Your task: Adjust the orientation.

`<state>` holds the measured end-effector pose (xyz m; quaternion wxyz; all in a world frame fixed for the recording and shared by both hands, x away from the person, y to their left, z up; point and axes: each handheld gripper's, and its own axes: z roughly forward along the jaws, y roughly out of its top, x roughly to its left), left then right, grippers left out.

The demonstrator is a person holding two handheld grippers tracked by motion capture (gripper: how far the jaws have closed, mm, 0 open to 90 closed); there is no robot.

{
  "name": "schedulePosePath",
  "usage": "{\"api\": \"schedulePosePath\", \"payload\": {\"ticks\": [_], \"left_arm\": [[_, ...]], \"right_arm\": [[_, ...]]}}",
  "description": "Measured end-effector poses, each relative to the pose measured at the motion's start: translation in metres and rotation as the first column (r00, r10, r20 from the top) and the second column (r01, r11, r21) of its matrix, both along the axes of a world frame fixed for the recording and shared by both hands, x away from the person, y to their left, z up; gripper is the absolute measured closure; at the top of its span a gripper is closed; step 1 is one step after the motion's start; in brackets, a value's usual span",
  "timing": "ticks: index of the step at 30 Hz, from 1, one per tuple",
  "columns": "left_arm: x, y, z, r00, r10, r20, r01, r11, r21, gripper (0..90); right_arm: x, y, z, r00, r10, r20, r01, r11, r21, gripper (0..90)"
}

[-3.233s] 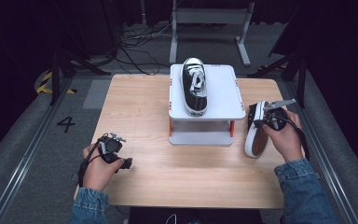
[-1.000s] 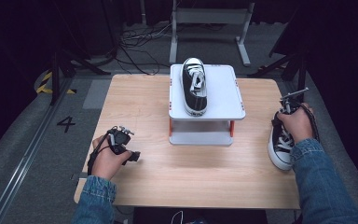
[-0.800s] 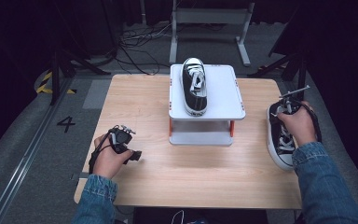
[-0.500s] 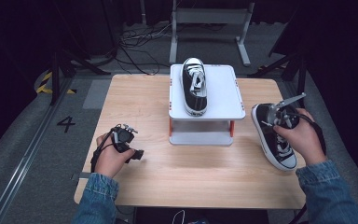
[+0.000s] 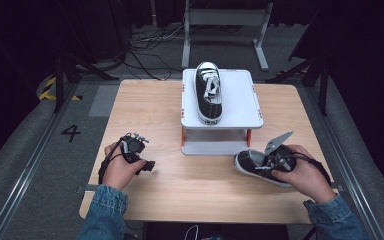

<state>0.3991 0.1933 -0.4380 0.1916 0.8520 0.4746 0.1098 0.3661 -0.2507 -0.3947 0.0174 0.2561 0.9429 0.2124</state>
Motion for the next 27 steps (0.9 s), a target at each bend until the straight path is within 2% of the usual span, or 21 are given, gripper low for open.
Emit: {"api": "schedulePosePath", "payload": {"ticks": [2,5,7,8,9,11,12,13,15,17,18,21,22,23,25,27], "left_arm": [[0.0,0.001,0.0,1.0,0.002,0.003,-0.002,1.0,0.003,18.3],[0.0,0.001,0.001,1.0,-0.002,0.0,0.002,1.0,0.002,18.3],[0.0,0.0,0.001,1.0,-0.009,-0.003,0.009,1.0,0.002,18.3],[0.0,-0.001,0.0,1.0,-0.006,-0.006,0.006,1.0,0.004,18.3],[0.0,-0.001,-0.001,0.9999,-0.009,-0.008,0.009,0.9999,0.007,18.3],[0.001,-0.001,-0.001,0.9999,-0.014,-0.01,0.014,0.9999,0.008,18.3],[0.001,-0.002,-0.002,0.9998,-0.013,-0.013,0.013,0.9999,0.004,18.3],[0.001,-0.002,-0.001,0.9998,-0.014,-0.013,0.014,0.9999,0.004,18.3],[0.001,-0.002,-0.001,0.9999,-0.013,-0.009,0.013,0.9999,0.002,18.4],[0.001,-0.001,-0.001,0.9999,-0.013,-0.008,0.013,0.9999,0.002,18.3],[0.001,-0.001,-0.001,0.9999,-0.012,-0.007,0.012,0.9999,0.0,18.3],[0.003,-0.003,-0.001,0.9998,-0.017,-0.01,0.017,0.9999,0.003,18.4],[0.003,-0.004,-0.001,0.9998,-0.016,-0.013,0.016,0.9999,0.002,18.3],[0.004,-0.005,-0.001,0.9997,-0.021,-0.012,0.021,0.9998,0.003,18.4],[0.006,-0.008,-0.001,0.9995,-0.027,-0.015,0.027,0.9996,-0.001,18.3],[0.008,-0.01,-0.001,0.9992,-0.037,-0.015,0.037,0.9993,0.003,18.4]], "right_arm": [[-0.003,0.009,-0.008,0.9991,0.034,-0.027,-0.034,0.999,-0.015,83.4],[-0.003,0.014,-0.013,0.9985,0.045,-0.03,-0.046,0.999,-0.023,82.0],[-0.003,0.016,-0.015,0.9988,0.045,-0.019,-0.045,0.999,-0.023,79.2],[-0.001,0.016,-0.015,0.9993,0.037,0.003,-0.037,0.999,-0.015,75.1],[0.0,0.015,-0.017,0.9992,0.014,0.038,-0.014,1.0,0.004,69.5],[0.001,0.015,-0.016,0.998,0.0,0.063,-0.001,1.0,0.028,66.3],[0.001,0.015,-0.015,0.9973,0.001,0.074,-0.004,0.999,0.035,61.5],[0.001,0.014,-0.013,0.9947,-0.019,0.101,0.014,0.999,0.05,55.3],[0.0,0.008,-0.003,0.9878,-0.082,0.132,0.064,0.989,0.136,52.2],[-0.002,0.0,0.009,0.9765,-0.153,0.152,0.123,0.974,0.19,52.5],[-0.004,-0.005,0.014,0.9663,-0.203,0.158,0.17,0.966,0.197,49.9],[-0.006,-0.022,0.024,0.9218,-0.337,0.192,0.306,0.936,0.173,49.8],[-0.006,-0.029,0.025,0.9072,-0.38,0.181,0.349,0.92,0.18,49.2],[-0.005,-0.033,0.025,0.8972,-0.411,0.161,0.381,0.905,0.19,48.2],[-0.005,-0.038,0.022,0.8819,-0.452,0.132,0.426,0.885,0.188,47.2],[-0.003,-0.041,0.015,0.868,-0.48,0.125,0.458,0.872,0.173,44.4]]}}
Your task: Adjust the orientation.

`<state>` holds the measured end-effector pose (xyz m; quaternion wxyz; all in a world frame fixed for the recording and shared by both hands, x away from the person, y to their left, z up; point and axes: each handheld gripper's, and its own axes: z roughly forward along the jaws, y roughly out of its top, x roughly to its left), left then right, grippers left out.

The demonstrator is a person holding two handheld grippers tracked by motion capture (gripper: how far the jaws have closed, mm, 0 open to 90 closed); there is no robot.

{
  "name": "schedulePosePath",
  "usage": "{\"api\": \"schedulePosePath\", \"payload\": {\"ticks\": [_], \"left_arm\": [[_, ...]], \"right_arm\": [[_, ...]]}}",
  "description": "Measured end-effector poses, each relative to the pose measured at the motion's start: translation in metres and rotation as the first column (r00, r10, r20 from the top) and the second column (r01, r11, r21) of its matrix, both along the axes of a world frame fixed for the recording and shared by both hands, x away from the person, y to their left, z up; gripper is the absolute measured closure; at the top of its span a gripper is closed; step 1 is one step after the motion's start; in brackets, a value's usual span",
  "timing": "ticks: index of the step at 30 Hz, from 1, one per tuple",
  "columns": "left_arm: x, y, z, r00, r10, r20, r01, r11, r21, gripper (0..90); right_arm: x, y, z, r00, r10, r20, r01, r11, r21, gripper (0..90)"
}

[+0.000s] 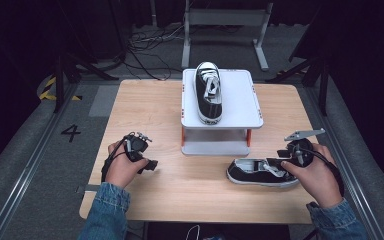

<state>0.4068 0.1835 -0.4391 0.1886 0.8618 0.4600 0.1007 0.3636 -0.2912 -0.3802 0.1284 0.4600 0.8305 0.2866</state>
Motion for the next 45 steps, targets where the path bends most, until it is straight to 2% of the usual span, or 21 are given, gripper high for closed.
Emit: {"api": "schedulePosePath", "payload": {"ticks": [2,5,8,10,11,13,14,16,17,19,22,24,25,27,32,34,36,40,43,45], "left_arm": [[0.002,-0.003,0.0,1.0,-0.006,-0.001,0.006,1.0,0.0,18.4],[0.005,-0.007,-0.001,0.9999,-0.015,-0.005,0.015,0.9999,-0.002,18.4],[0.007,-0.01,-0.002,0.9996,-0.027,-0.01,0.027,0.9996,0.001,18.4],[0.007,-0.012,-0.002,0.9994,-0.031,-0.014,0.031,0.9995,0.001,18.5],[0.007,-0.012,-0.002,0.9994,-0.032,-0.014,0.032,0.9995,0.0,18.5],[0.006,-0.011,-0.002,0.9994,-0.032,-0.012,0.032,0.9995,0.0,18.5],[0.006,-0.01,-0.001,0.9994,-0.033,-0.011,0.033,0.9995,-0.002,18.6],[0.006,-0.008,-0.001,0.9997,-0.024,-0.009,0.024,0.9997,-0.003,18.5],[0.005,-0.007,-0.001,0.9997,-0.023,-0.007,0.023,0.9997,-0.004,18.5],[0.003,-0.004,0.0,0.9999,-0.016,-0.006,0.016,0.9999,-0.005,18.6],[0.001,-0.001,0.001,0.9999,-0.009,-0.007,0.009,0.9999,-0.008,18.5],[0.0,0.003,0.0,1.0,-0.002,-0.002,0.002,1.0,-0.005,18.5],[-0.001,0.003,0.0,1.0,0.003,-0.002,-0.003,1.0,-0.007,18.5],[-0.001,0.004,-0.001,1.0,0.005,-0.003,-0.005,1.0,-0.006,18.5],[-0.002,0.005,-0.001,0.9999,0.003,-0.011,-0.004,1.0,-0.008,18.5],[-0.002,0.005,-0.002,0.9999,0.009,-0.012,-0.009,0.9999,-0.005,18.5],[-0.002,0.005,-0.002,0.9999,0.005,-0.014,-0.005,1.0,-0.003,18.5],[-0.002,0.004,-0.002,0.9998,0.01,-0.016,-0.01,0.9999,-0.007,18.5],[-0.001,0.004,-0.002,0.9999,0.005,-0.012,-0.006,1.0,-0.008,18.5],[-0.001,0.003,-0.002,0.9999,0.002,-0.014,-0.002,1.0,-0.006,18.6]], "right_arm": [[0.002,0.0,-0.005,1.0,-0.007,0.005,0.007,1.0,-0.014,42.5],[0.0,0.006,-0.005,0.9995,0.028,0.014,-0.028,0.999,-0.034,43.7],[-0.002,0.012,-0.004,0.9996,0.028,0.004,-0.028,0.999,0.015,39.7],[-0.002,0.019,-0.008,0.9996,0.023,-0.018,-0.023,1.0,0.019,37.6],[-0.001,0.021,-0.01,0.9996,0.01,-0.028,-0.01,1.0,0.001,37.0],[0.003,0.022,-0.017,0.9996,-0.023,-0.016,0.022,0.998,-0.056,36.7],[0.005,0.022,-0.02,0.9989,-0.037,-0.03,0.035,0.996,-0.085,35.0],[0.009,0.023,-0.032,0.9949,-0.069,-0.073,0.061,0.993,-0.101,32.4],[0.009,0.023,-0.032,0.9949,-0.069,-0.073,0.061,0.993,-0.101,32.4],[0.005,0.028,-0.038,0.993,-0.113,-0.035,0.107,0.987,-0.122,34.0],[0.002,0.028,-0.039,0.9901,-0.139,-0.018,0.136,0.984,-0.111,37.7],[0.003,0.025,-0.035,0.9885,-0.147,-0.036,0.142,0.984,-0.105,51.5],[0.005,0.024,-0.031,0.9904,-0.128,-0.051,0.124,0.989,-0.083,63.7],[0.008,0.025,-0.024,0.9957,-0.076,-0.053,0.07,0.992,-0.109,72.1],[0.014,0.021,-0.012,0.9959,0.041,-0.081,-0.052,0.99,-0.132,75.4],[0.017,0.018,-0.005,0.9934,0.077,-0.084,-0.09,0.983,-0.162,75.8],[0.021,0.015,0.002,0.9909,0.109,-0.078,-0.121,0.978,-0.172,75.9],[0.029,0.005,0.023,0.988,0.149,-0.041,-0.154,0.966,-0.209,75.9],[0.039,0.0,0.034,0.9823,0.185,-0.029,-0.186,0.948,-0.26,75.9],[0.054,-0.005,0.037,0.9733,0.226,-0.042,-0.228,0.928,-0.296,75.7]]}}
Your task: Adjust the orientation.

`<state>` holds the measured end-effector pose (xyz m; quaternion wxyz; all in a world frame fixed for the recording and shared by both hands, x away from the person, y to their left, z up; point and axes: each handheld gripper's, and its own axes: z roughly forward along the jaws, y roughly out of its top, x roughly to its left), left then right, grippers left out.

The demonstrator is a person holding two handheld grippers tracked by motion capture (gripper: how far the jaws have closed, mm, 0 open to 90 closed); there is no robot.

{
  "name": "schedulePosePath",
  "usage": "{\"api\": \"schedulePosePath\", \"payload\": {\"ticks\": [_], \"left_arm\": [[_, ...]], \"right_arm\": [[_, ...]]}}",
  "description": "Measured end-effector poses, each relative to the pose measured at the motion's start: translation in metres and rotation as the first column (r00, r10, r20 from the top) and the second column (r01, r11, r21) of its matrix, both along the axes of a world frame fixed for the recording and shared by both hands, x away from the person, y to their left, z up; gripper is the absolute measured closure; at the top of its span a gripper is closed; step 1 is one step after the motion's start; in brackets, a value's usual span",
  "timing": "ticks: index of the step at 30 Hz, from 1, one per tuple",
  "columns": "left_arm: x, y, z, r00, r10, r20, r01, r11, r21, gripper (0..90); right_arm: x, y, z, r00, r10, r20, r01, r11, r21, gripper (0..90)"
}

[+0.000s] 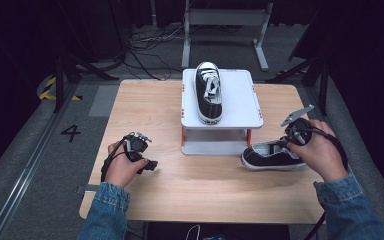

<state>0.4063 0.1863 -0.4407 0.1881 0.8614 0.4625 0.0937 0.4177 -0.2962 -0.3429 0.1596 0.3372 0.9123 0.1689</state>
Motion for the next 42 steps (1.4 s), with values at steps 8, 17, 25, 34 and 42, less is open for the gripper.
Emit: {"api": "schedulePosePath", "payload": {"ticks": [8,17,25,34,42], "left_arm": [[0.001,-0.001,0.0,1.0,-0.001,-0.003,0.001,1.0,-0.003,18.5],[0.002,-0.002,-0.001,1.0,-0.006,-0.002,0.006,1.0,0.001,18.5],[0.001,-0.002,0.0,1.0,-0.006,-0.001,0.006,1.0,-0.004,18.5],[0.005,-0.008,0.0,0.9997,-0.024,-0.005,0.024,0.9997,-0.006,18.5],[0.008,-0.016,-0.002,0.9993,-0.035,-0.014,0.035,0.9994,-0.007,18.6]], "right_arm": [[0.038,-0.007,-0.041,0.9988,-0.007,-0.049,0.006,1.0,-0.025,73.8],[0.014,0.002,-0.021,0.9934,-0.103,0.052,0.092,0.98,0.177,52.4],[0.009,0.054,-0.045,0.9936,0.033,-0.108,-0.005,0.968,0.251,69.9],[-0.041,0.012,-0.025,0.958,0.133,-0.254,-0.078,0.974,0.212,77.8],[-0.064,-0.021,-0.032,0.953,0.101,-0.286,-0.019,0.961,0.274,65.5]]}}
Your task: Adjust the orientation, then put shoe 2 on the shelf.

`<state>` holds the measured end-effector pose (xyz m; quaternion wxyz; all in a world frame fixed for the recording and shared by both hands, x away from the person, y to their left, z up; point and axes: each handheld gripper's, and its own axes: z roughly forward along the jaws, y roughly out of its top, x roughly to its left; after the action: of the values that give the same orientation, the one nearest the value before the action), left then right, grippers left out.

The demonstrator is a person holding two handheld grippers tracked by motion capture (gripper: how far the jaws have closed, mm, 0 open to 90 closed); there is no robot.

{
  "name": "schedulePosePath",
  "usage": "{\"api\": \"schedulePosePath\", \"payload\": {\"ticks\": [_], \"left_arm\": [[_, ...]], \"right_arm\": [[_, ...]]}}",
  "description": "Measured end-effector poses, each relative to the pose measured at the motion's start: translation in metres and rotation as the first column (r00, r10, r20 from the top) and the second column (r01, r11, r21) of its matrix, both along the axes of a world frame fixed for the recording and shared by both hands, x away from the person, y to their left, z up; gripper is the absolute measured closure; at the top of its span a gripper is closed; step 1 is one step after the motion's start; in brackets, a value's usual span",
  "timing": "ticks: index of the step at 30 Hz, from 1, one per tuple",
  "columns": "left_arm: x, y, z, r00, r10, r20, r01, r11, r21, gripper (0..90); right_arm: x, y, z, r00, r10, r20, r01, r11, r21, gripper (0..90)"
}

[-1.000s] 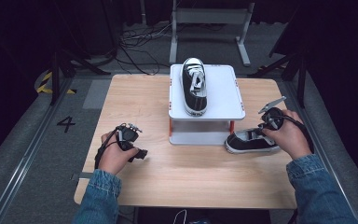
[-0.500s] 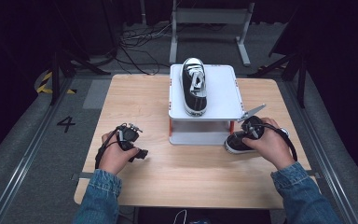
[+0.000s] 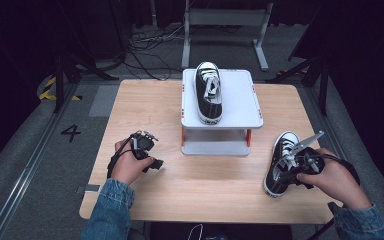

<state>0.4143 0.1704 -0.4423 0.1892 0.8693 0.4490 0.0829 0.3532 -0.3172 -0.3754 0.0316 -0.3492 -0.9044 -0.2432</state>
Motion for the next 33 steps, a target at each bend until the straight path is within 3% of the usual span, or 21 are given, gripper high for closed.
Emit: {"api": "schedulePosePath", "payload": {"ticks": [1,3,4,5,6,7,9,11,13,14,15,16,20,23,26,28,33], "left_arm": [[0.0,0.0,0.0,1.0,0.003,0.001,-0.003,1.0,-0.004,18.6],[0.001,0.002,0.001,1.0,0.001,0.002,-0.001,1.0,-0.005,18.5],[0.001,0.003,0.001,1.0,0.007,0.0,-0.007,0.9999,-0.007,18.5],[0.001,0.004,0.001,1.0,0.007,0.005,-0.007,1.0,-0.007,18.6],[0.002,0.005,0.002,0.9999,0.011,0.005,-0.01,0.9999,-0.012,18.6],[0.002,0.005,0.002,0.9999,0.011,0.005,-0.01,0.9999,-0.012,18.5],[0.003,0.006,0.002,0.9999,0.01,0.007,-0.009,0.9998,-0.016,18.5],[0.003,0.005,0.002,0.9999,0.011,0.004,-0.01,0.9997,-0.021,18.5],[0.002,0.006,0.002,1.0,0.007,0.006,-0.007,0.9999,-0.015,18.5],[0.002,0.008,0.002,1.0,0.008,0.005,-0.008,0.9998,-0.017,18.5],[0.001,0.009,0.002,0.9999,0.015,0.007,-0.015,0.9997,-0.019,18.5],[0.0,0.011,0.003,0.9997,0.021,0.011,-0.02,0.9996,-0.018,18.5],[-0.005,0.02,0.003,0.9993,0.035,0.007,-0.035,0.9992,-0.017,18.5],[-0.009,0.025,0.003,0.9979,0.064,0.014,-0.063,0.9978,-0.019,18.5],[-0.014,0.031,0.004,0.9969,0.078,0.012,-0.078,0.9967,-0.023,18.5],[-0.016,0.033,0.004,0.9958,0.09,0.014,-0.09,0.9957,-0.022,18.5],[-0.019,0.038,0.005,0.995,0.098,0.017,-0.098,0.9949,-0.024,18.5]], "right_arm": [[0.002,-0.003,0.004,0.9964,-0.053,0.066,0.053,0.999,0.01,59.1],[0.008,-0.01,0.011,0.9766,-0.14,0.163,0.146,0.989,-0.027,54.1],[0.01,-0.012,0.012,0.9652,-0.176,0.194,0.187,0.982,-0.038,48.2],[0.014,-0.015,0.011,0.9475,-0.215,0.237,0.235,0.97,-0.059,42.6],[0.02,-0.016,0.006,0.9419,-0.221,0.253,0.256,0.96,-0.115,43.3],[0.02,-0.016,0.006,0.9419,-0.221,0.253,0.256,0.96,-0.115,43.3],[0.032,-0.016,-0.008,0.9515,-0.204,0.23,0.253,0.945,-0.207,38.3],[0.046,-0.014,-0.025,0.9544,-0.201,0.221,0.253,0.937,-0.242,38.5],[0.055,-0.014,-0.032,0.9501,-0.231,0.21,0.28,0.927,-0.248,47.1],[0.057,-0.014,-0.032,0.9488,-0.25,0.192,0.293,0.925,-0.241,55.7],[0.059,-0.013,-0.031,0.9529,-0.25,0.172,0.287,0.926,-0.244,66.3],[0.058,-0.012,-0.028,0.9469,-0.277,0.163,0.31,0.921,-0.234,71.5],[0.058,-0.014,-0.011,0.9446,-0.252,0.21,0.305,0.91,-0.281,79.8],[0.059,-0.018,0.002,0.9389,-0.259,0.227,0.314,0.915,-0.255,80.1],[0.061,-0.018,0.026,0.9343,-0.261,0.243,0.312,0.928,-0.204,80.1],[0.062,-0.015,0.043,0.9264,-0.259,0.274,0.317,0.928,-0.195,80.1],[0.069,-0.001,0.09,0.8927,-0.264,0.365,0.348,0.919,-0.187,79.9]]}}
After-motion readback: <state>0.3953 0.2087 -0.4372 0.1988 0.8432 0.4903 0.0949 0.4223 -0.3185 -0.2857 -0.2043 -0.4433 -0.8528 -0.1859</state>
